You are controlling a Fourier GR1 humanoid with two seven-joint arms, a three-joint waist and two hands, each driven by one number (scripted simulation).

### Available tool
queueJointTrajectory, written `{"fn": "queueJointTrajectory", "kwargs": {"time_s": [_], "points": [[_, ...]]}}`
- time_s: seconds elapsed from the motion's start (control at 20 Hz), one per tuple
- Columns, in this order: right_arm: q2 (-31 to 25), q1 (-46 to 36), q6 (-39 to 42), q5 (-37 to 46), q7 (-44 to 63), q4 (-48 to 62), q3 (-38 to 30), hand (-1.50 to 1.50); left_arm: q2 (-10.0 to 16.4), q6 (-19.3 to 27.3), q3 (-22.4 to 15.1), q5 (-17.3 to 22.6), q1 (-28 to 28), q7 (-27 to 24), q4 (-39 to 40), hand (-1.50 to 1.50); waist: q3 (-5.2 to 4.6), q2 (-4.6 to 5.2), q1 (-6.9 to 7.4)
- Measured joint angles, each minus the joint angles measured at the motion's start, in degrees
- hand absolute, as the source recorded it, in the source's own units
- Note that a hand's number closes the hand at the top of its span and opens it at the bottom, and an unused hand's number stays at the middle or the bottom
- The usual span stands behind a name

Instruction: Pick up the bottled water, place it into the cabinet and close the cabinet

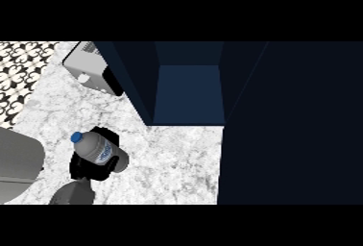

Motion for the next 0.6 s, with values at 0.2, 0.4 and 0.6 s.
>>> {"fn": "queueJointTrajectory", "kwargs": {"time_s": [0.2,0.4,0.6], "points": [[0.18,-0.70,-0.82,-0.09,1.32,-0.65,0.54,-1.50,-2.66,5.94,-3.31,-1.51,0.87,2.74,-8.46,1.50,-0.02,0.04,-0.13],[0.52,-0.48,-0.95,0.40,0.69,0.19,1.84,-1.50,-4.04,13.55,-8.04,-1.74,-0.63,5.76,-14.77,1.50,-0.04,0.06,-0.34],[1.16,-1.11,-1.74,1.40,0.29,1.08,3.08,-1.50,-4.57,21.72,-12.24,-2.66,-4.64,7.92,-18.03,1.50,-0.04,0.11,-0.54]]}}
